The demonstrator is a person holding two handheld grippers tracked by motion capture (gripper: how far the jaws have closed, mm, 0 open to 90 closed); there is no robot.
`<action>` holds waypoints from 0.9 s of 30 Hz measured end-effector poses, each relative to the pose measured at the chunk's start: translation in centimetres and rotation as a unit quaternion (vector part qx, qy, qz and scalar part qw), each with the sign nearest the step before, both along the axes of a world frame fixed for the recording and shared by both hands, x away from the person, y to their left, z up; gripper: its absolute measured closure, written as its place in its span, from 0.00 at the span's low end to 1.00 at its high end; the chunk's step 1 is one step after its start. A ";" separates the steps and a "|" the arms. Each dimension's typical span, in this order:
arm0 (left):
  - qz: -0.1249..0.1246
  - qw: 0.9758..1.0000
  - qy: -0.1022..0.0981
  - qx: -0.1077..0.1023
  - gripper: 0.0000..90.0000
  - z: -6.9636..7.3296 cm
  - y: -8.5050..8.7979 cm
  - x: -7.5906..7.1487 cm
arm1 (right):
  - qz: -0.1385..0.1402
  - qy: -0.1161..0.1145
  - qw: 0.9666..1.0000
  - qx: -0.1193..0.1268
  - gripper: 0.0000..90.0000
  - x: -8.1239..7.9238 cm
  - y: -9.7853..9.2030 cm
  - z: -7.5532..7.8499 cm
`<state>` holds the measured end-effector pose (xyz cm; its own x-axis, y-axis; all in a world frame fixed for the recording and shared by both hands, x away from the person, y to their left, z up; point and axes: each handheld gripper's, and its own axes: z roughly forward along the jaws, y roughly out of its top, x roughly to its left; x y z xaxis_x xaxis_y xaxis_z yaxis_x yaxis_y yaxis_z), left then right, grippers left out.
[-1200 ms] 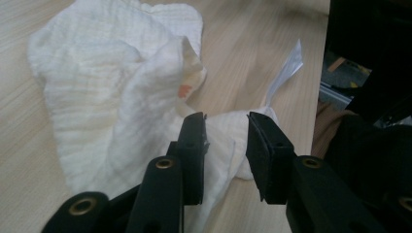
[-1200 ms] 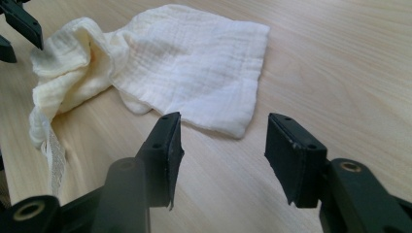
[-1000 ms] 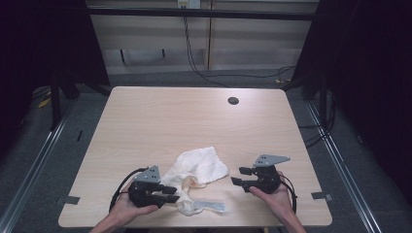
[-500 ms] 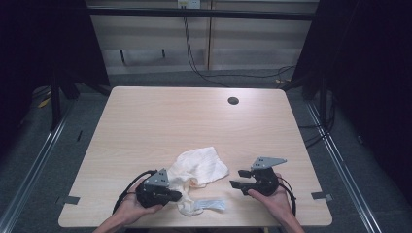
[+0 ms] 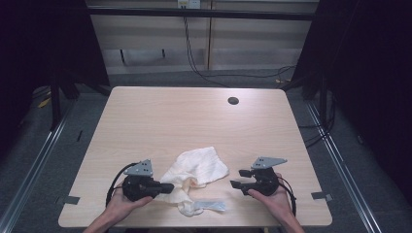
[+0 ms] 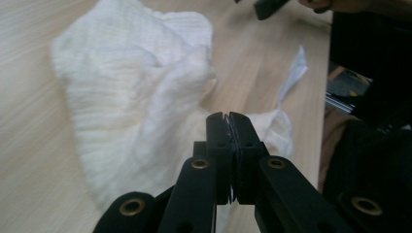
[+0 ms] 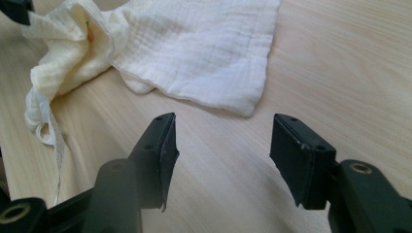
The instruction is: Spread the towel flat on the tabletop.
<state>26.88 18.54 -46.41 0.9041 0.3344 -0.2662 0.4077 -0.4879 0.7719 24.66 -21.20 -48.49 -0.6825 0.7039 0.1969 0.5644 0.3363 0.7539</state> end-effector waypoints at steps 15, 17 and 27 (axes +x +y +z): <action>0.077 0.996 -0.021 -0.042 0.98 1.8 4.8 1.5 | 0.020 0.004 1.000 0.015 0.54 0.8 0.9 0.9; 0.092 0.994 -0.026 -0.045 0.98 2.0 5.6 1.7 | 0.027 0.006 1.000 0.015 0.56 1.0 0.9 1.0; 0.119 0.992 -0.023 -0.046 0.98 1.7 7.1 2.5 | 0.061 -0.003 0.998 0.005 0.67 2.8 2.7 1.9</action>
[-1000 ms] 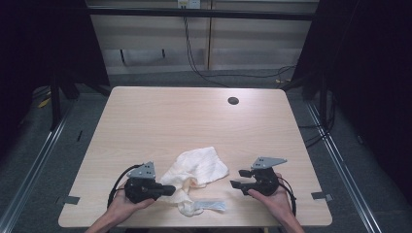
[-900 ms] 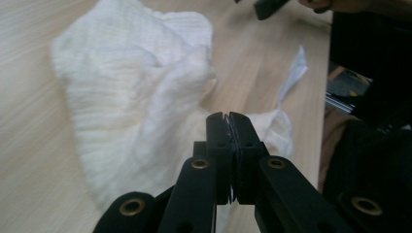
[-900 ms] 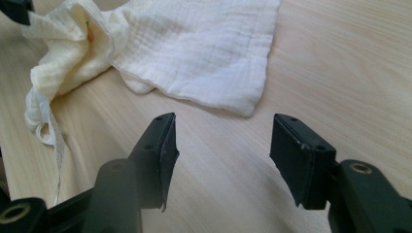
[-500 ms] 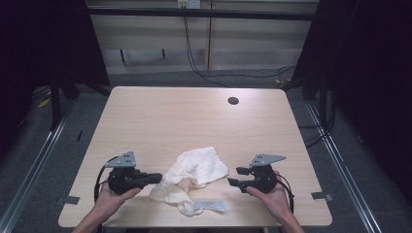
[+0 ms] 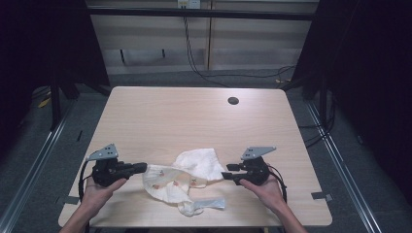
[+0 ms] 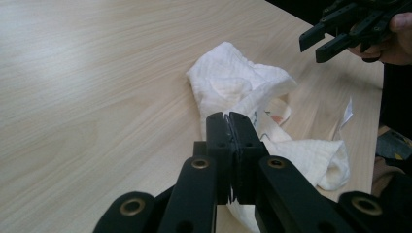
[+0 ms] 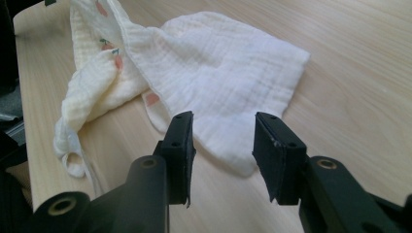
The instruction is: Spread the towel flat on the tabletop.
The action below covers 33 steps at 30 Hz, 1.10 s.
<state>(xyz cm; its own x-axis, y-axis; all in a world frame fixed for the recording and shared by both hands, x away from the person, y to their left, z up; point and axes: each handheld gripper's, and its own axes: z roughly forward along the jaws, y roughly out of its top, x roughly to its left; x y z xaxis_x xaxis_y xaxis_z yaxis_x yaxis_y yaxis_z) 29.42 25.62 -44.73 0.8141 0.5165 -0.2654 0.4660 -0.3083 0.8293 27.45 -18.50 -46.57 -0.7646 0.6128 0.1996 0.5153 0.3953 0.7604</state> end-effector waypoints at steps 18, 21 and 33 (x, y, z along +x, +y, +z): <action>0.020 1.000 0.008 0.009 0.98 -1.2 0.5 1.1 | 0.041 -0.019 0.998 -0.042 0.58 0.8 2.3 -2.9; 0.027 1.000 0.014 0.007 0.98 -1.5 0.5 1.8 | 0.052 -0.023 0.997 -0.053 0.59 0.7 2.4 -3.4; 0.022 1.000 0.022 -0.005 0.98 -1.6 1.2 1.4 | 0.058 -0.059 0.994 -0.071 0.71 -0.2 2.6 -4.0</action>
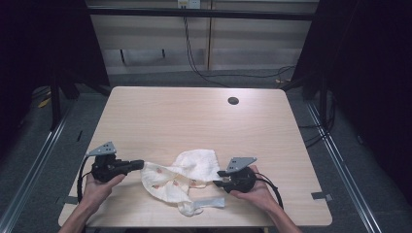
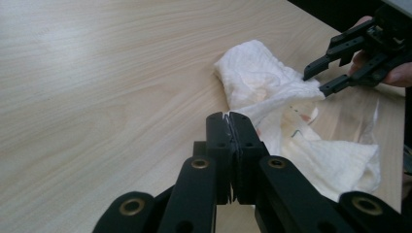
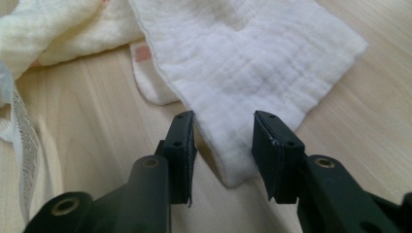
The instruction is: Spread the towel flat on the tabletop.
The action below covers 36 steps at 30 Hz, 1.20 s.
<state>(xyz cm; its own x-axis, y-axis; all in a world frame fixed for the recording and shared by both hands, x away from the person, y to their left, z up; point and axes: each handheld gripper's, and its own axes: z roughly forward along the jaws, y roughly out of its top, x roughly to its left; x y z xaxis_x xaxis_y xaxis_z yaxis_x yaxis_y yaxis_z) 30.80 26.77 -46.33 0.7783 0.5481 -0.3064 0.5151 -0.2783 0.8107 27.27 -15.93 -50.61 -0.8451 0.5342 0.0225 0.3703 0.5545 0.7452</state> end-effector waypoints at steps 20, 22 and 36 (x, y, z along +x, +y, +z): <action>-0.022 1.000 -0.010 -0.007 0.98 0.6 -0.6 -0.6 | -0.043 0.067 0.989 0.125 0.98 0.9 -3.2 3.5; -0.028 0.999 -0.015 -0.015 0.98 1.0 -0.6 -0.9 | -0.046 0.059 0.986 0.147 0.98 0.8 -3.5 4.5; -0.044 0.997 -0.036 -0.043 0.98 3.6 -1.8 -1.6 | -0.053 0.021 0.978 0.200 0.98 0.1 -5.6 8.7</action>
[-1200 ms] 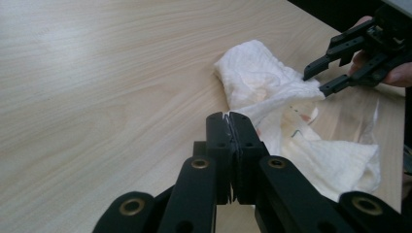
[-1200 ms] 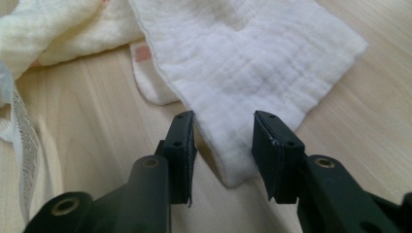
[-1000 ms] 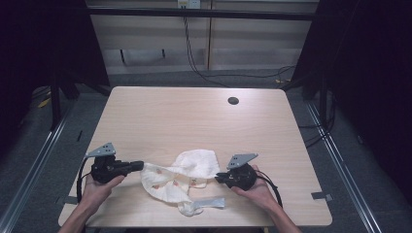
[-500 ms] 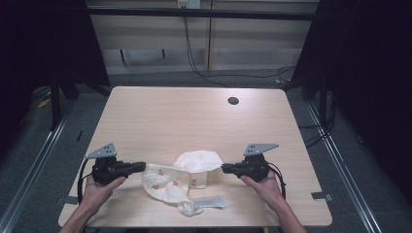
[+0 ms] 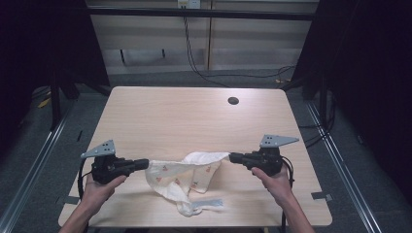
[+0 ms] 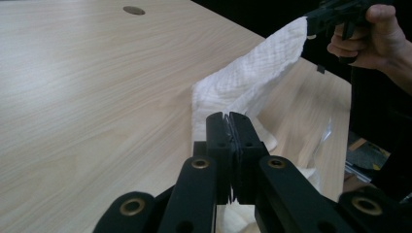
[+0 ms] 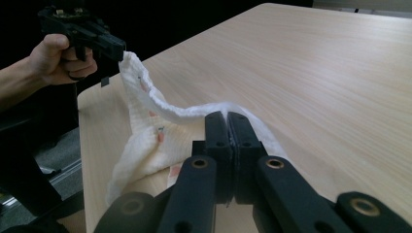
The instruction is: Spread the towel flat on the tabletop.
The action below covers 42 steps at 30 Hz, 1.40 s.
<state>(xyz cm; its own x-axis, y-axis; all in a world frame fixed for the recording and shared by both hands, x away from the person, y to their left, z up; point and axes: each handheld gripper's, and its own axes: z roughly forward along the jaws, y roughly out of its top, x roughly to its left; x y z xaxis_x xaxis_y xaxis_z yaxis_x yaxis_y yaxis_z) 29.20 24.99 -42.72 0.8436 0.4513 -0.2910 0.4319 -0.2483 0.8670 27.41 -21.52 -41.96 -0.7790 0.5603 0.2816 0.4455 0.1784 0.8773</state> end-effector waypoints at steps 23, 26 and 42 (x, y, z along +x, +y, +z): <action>0.003 0.997 -0.070 -0.026 0.98 6.9 -0.1 0.6 | -0.011 -0.077 0.997 0.008 0.99 1.0 -0.7 9.0; 0.013 0.996 -0.078 -0.030 0.98 7.6 0.2 0.7 | -0.022 -0.093 0.995 0.024 0.99 1.0 -1.4 10.1; 0.007 0.993 -0.114 -0.031 0.98 10.8 0.4 -1.7 | 0.000 -0.122 0.992 0.016 0.99 -2.6 -1.0 12.9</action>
